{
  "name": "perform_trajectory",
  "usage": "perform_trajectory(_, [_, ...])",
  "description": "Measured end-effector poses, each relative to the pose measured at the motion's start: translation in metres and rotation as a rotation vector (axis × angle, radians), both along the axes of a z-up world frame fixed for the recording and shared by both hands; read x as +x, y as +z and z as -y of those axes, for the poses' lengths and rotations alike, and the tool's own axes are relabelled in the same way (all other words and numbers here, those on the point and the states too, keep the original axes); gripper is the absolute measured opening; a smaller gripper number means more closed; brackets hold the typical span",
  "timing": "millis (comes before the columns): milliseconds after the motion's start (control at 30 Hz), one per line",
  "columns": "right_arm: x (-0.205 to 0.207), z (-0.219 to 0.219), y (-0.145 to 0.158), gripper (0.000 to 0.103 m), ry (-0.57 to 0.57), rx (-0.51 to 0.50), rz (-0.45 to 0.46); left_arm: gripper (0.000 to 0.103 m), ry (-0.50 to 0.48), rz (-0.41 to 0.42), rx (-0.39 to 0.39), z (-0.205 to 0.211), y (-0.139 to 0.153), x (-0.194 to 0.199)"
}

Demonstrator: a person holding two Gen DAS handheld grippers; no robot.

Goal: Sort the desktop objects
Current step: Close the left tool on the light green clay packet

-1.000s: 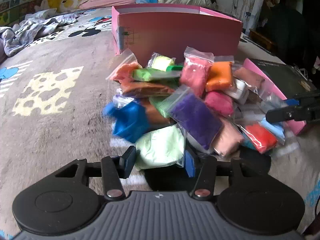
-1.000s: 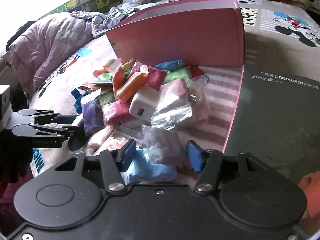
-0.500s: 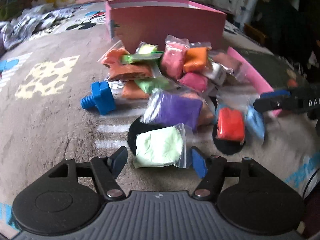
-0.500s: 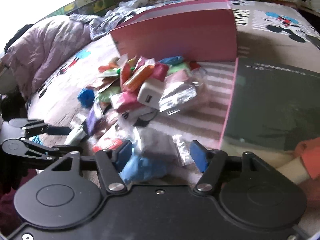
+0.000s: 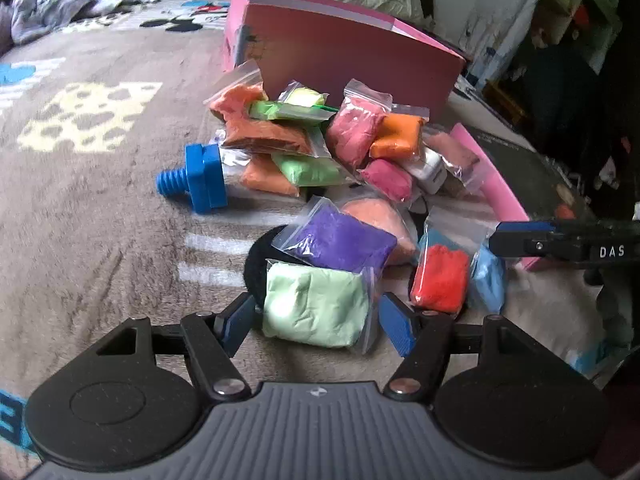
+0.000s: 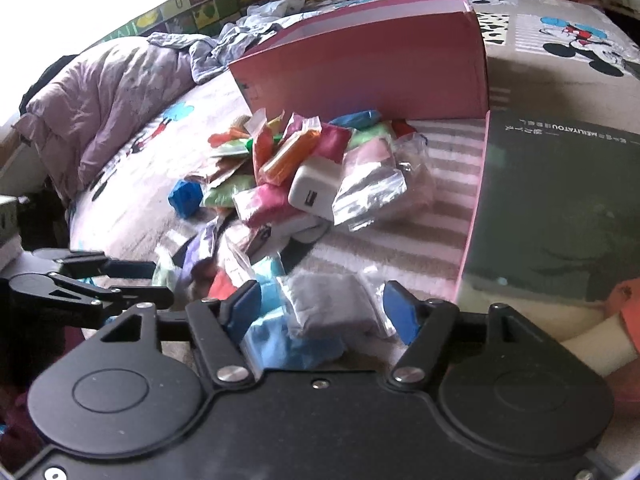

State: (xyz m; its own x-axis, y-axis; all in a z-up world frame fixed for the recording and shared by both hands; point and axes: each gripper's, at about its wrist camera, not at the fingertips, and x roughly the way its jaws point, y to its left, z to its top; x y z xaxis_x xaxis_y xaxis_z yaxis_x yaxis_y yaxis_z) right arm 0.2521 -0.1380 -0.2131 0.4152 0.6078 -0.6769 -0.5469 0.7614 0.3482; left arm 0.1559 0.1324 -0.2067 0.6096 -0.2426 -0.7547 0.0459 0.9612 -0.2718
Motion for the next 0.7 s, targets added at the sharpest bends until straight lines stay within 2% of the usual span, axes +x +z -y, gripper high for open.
perform_trajectory(200, [0.000, -0.005, -0.003, 0.070, 0.005, -0.015, 0.013, 0.067, 0.012, 0.017, 0.035, 0.009, -0.010, 0.003])
perform_trajectory(233, [0.000, -0.007, -0.003, 0.070, 0.009, -0.024, 0.017, 0.059, 0.001, 0.026, 0.059, 0.012, -0.009, 0.003])
perform_trajectory(300, [0.001, -0.007, -0.003, 0.070, 0.013, -0.019, 0.014, 0.058, -0.014, 0.039, 0.081, 0.014, -0.006, 0.001])
perform_trajectory(533, [-0.002, -0.009, -0.003, 0.069, 0.040, -0.023, 0.015, 0.058, 0.000, 0.042, 0.083, 0.009, 0.001, -0.008])
perform_trajectory(700, [-0.031, -0.023, 0.004, 0.066, 0.122, -0.033, 0.042, 0.058, 0.014, 0.043, 0.075, 0.007, 0.004, -0.013])
